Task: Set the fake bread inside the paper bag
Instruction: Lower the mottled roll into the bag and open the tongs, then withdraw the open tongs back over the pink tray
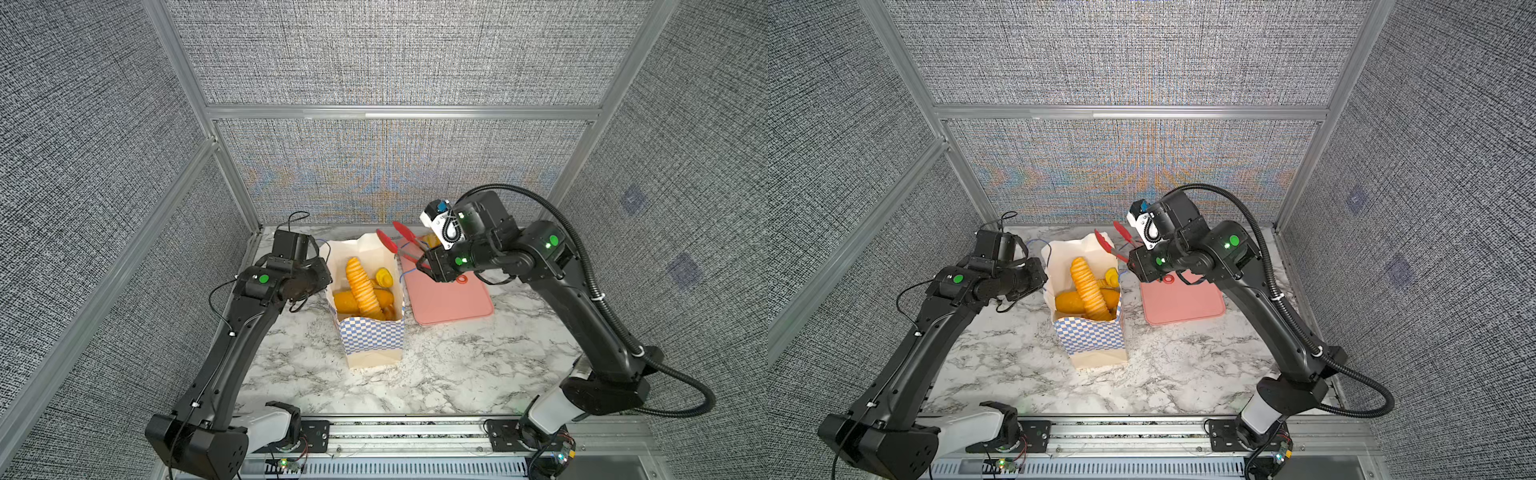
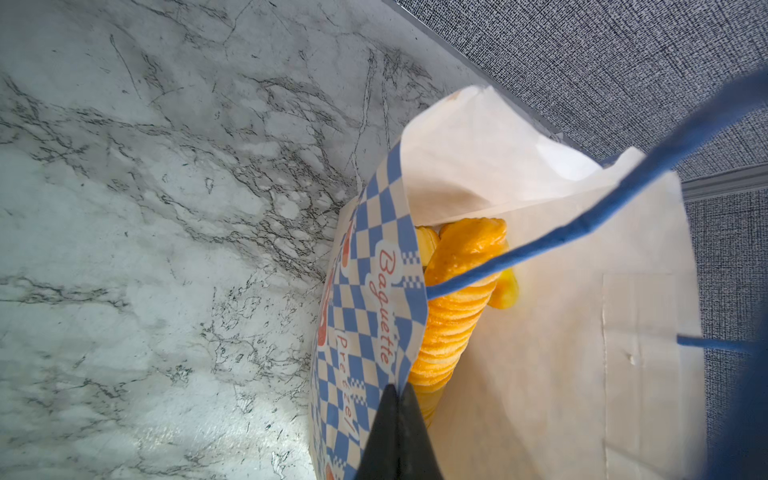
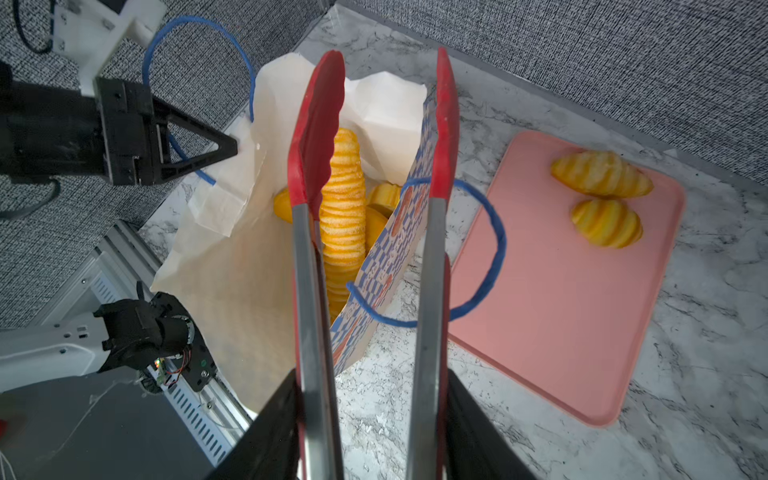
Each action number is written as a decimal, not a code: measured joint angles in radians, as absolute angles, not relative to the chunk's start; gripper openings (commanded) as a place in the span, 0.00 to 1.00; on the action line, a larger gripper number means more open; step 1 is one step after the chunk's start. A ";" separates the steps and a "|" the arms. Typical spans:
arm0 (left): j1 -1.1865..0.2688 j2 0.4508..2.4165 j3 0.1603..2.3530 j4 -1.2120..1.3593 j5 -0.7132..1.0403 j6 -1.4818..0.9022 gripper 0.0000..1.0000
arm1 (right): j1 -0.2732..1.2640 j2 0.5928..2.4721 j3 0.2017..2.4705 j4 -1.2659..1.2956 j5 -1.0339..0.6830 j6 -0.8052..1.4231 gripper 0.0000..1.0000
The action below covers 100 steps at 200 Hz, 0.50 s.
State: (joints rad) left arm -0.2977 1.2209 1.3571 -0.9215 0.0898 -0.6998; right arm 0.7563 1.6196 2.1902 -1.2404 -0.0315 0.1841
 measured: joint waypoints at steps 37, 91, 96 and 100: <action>-0.298 1.221 1.358 -0.922 0.089 -0.700 0.34 | 0.694 1.615 2.205 -1.206 -0.060 0.216 0.46; -0.298 1.213 1.361 -0.922 0.089 -0.700 0.26 | 0.477 1.532 2.073 -1.129 -0.125 0.337 0.45; -0.298 1.213 1.361 -0.922 0.089 -0.700 0.25 | 0.455 1.525 2.055 -1.127 -0.131 0.347 0.45; -0.298 1.212 1.361 -0.922 0.089 -0.700 0.24 | 0.436 1.520 2.040 -1.126 -0.137 0.355 0.45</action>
